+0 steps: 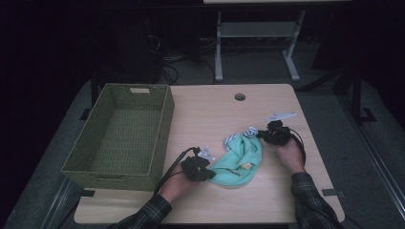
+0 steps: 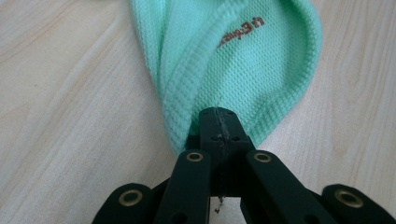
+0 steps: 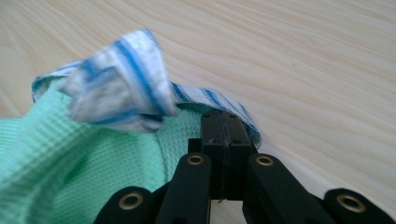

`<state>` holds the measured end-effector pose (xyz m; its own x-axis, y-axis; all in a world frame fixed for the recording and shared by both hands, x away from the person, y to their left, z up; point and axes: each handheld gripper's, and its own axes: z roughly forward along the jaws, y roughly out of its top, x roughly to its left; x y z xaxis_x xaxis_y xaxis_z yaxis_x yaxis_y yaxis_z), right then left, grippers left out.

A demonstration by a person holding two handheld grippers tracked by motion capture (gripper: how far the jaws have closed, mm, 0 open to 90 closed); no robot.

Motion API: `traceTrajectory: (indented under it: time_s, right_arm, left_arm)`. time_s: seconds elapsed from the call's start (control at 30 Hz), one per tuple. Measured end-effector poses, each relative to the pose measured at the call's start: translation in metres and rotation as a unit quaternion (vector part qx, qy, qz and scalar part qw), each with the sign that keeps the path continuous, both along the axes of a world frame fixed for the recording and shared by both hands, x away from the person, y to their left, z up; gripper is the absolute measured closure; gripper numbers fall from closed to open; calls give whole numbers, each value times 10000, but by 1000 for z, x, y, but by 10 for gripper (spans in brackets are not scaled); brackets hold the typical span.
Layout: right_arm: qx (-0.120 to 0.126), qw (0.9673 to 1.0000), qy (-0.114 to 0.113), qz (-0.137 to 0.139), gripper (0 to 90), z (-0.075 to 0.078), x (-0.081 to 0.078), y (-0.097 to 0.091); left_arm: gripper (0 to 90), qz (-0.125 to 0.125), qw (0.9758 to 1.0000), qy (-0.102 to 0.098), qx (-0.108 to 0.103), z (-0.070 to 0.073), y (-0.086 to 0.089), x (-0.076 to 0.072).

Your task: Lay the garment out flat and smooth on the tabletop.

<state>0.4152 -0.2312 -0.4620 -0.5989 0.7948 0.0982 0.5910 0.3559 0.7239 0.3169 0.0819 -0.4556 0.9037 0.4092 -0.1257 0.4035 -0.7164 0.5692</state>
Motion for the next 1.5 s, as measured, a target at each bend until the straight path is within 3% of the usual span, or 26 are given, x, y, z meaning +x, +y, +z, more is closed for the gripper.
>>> traceTrajectory:
  time_s: [0.13, 0.27, 0.4, 0.67, 0.7, 1.1, 1.33, 1.5]
  right_arm:
    - [-46, 10000, 37, -77, 898, -8, 3, -6]
    - [67, 9999, 105, -104, 862, -9, 2, -9]
    - [193, 9997, -13, -155, 784, 5, -1, -14]
    - [357, 9992, -166, -101, 784, 38, -12, -21]
    - [357, 9991, -216, -21, 784, 45, -14, -17]
    - [289, 9978, -339, 484, 785, 66, -17, 20]
    - [249, 9964, -243, 769, 785, 65, -17, 42]
    - [119, 9954, -118, 942, 783, 56, -16, 58]
  left_arm:
    - [897, -1, 10000, -4, 1, 0, 0, 0]
    - [897, -1, 10000, 1, -3, 0, 0, 0]
    - [897, -3, 10000, -1, -4, 0, 0, 0]
    - [897, 9, 10000, 1, -8, 0, 0, 0]
    - [897, 12, 10000, 2, -11, 0, 0, 0]
    - [897, -6, 10000, -43, 12, 0, 0, 0]
    - [897, 51, 10000, -16, -43, -1, 0, 0]
    - [897, 73, 10000, 16, -61, -1, 0, 0]
